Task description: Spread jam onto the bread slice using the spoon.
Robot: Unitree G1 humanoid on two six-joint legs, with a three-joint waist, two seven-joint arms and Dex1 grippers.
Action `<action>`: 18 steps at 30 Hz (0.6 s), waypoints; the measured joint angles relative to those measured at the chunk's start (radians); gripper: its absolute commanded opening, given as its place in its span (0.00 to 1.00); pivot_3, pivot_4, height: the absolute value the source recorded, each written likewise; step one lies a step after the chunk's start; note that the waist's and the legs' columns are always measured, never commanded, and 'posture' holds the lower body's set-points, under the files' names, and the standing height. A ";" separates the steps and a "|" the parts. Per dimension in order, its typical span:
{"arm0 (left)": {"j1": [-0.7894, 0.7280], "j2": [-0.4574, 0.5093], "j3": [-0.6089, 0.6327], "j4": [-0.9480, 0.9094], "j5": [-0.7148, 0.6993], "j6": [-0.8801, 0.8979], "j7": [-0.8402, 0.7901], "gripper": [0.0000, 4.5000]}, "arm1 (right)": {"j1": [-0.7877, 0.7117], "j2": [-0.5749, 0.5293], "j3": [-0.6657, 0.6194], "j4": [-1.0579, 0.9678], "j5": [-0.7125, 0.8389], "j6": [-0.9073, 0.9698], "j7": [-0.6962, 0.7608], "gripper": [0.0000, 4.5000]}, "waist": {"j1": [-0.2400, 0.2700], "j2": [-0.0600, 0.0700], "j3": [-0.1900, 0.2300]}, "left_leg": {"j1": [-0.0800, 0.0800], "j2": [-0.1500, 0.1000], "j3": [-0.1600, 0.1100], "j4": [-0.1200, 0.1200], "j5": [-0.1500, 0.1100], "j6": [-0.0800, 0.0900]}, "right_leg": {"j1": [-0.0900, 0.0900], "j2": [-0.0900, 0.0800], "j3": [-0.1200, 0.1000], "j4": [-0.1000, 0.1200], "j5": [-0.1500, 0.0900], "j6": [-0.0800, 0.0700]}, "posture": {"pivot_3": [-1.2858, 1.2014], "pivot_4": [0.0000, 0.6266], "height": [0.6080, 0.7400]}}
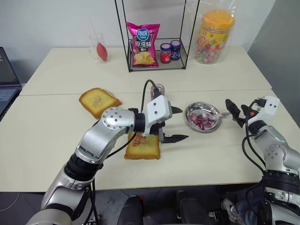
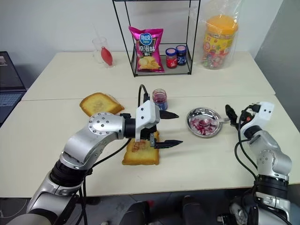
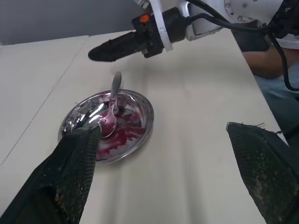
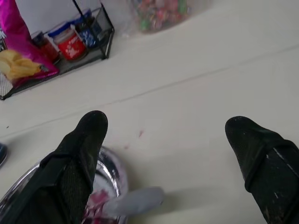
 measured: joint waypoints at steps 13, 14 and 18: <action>0.342 0.346 0.329 -0.034 0.058 -0.048 0.011 1.00 | 0.205 -0.275 0.102 -0.451 0.063 0.089 0.315 0.99 | 0.002 -0.001 0.000 | 0.000 0.000 0.001 0.001 0.000 0.000 | -0.001 0.001 0.003 -0.001 0.000 0.000 | 0.52 0.24 1.00; 0.399 0.375 0.376 -0.040 0.054 -0.054 -0.005 1.00 | 0.241 -0.322 0.112 -0.477 0.055 0.087 0.362 0.99 | 0.002 -0.001 0.000 | 0.000 0.000 0.001 0.000 0.000 0.000 | -0.001 0.000 0.003 -0.001 -0.001 -0.002 | 0.52 0.24 1.00; 0.582 0.390 0.538 -0.078 -0.006 -0.058 -0.051 1.00 | 0.322 -0.426 0.119 -0.518 0.063 0.089 0.509 0.99 | 0.003 -0.003 0.001 | 0.000 0.000 0.002 0.000 0.000 0.000 | -0.001 -0.001 0.003 -0.001 -0.001 -0.002 | 0.52 0.24 1.00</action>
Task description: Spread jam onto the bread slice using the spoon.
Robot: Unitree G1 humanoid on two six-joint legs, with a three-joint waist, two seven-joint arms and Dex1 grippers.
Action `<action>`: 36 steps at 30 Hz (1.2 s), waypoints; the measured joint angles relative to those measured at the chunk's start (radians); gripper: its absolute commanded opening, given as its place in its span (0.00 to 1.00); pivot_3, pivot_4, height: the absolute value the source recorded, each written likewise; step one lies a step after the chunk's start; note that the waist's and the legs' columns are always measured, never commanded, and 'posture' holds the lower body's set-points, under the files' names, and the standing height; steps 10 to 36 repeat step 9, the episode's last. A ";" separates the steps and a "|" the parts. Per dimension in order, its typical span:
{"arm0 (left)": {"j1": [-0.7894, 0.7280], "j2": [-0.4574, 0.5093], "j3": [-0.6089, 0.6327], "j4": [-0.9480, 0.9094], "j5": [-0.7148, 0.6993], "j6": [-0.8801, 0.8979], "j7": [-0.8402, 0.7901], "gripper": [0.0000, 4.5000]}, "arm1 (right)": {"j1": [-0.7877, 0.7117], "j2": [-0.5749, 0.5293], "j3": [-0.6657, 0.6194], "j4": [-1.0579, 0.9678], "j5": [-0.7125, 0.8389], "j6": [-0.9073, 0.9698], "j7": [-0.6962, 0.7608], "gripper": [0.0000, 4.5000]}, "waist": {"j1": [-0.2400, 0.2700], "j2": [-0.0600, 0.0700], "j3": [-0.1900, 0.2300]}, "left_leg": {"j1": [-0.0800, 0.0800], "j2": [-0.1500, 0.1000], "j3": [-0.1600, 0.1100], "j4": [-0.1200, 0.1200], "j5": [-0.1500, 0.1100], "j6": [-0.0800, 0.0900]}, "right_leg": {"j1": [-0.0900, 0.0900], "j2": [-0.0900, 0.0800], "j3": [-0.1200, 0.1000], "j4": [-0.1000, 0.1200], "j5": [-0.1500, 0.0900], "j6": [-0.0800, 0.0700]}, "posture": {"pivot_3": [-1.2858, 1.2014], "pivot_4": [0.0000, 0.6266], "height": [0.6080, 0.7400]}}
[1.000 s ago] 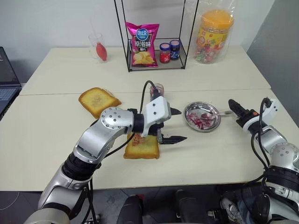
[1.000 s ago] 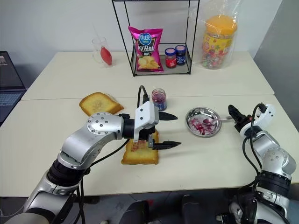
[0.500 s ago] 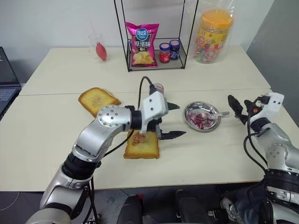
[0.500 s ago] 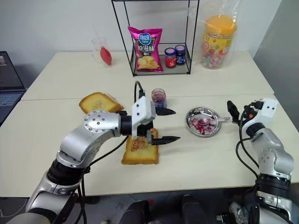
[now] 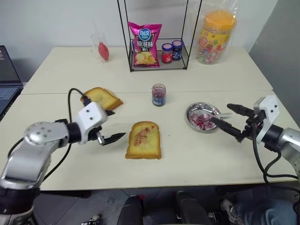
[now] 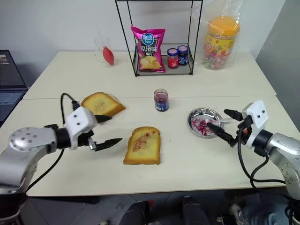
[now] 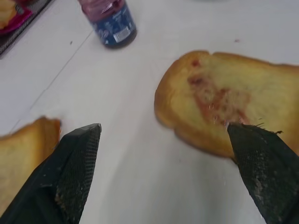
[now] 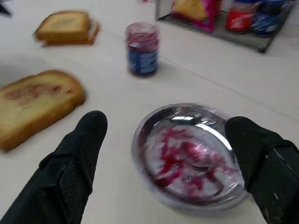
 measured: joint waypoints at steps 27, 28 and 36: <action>0.114 -0.008 0.064 -0.057 -0.070 0.010 -0.018 1.00 | 0.020 -0.050 -0.001 -0.002 0.003 -0.002 0.114 0.99 | 0.001 -0.002 0.000 | 0.000 0.000 0.000 0.002 0.000 0.000 | 0.000 0.000 0.001 0.000 -0.001 -0.003 | 0.52 0.24 1.00; 0.114 -0.008 0.064 -0.057 -0.070 0.010 -0.018 1.00 | 0.020 -0.050 -0.001 -0.002 0.003 -0.002 0.114 0.99 | 0.001 -0.002 0.000 | 0.000 0.000 0.000 0.002 0.000 0.000 | 0.000 0.000 0.001 0.000 -0.001 -0.003 | 0.52 0.24 1.00; 0.114 -0.008 0.064 -0.057 -0.070 0.010 -0.018 1.00 | 0.020 -0.050 -0.001 -0.002 0.003 -0.002 0.114 0.99 | 0.001 -0.002 0.000 | 0.000 0.000 0.000 0.002 0.000 0.000 | 0.000 0.000 0.001 0.000 -0.001 -0.003 | 0.52 0.24 1.00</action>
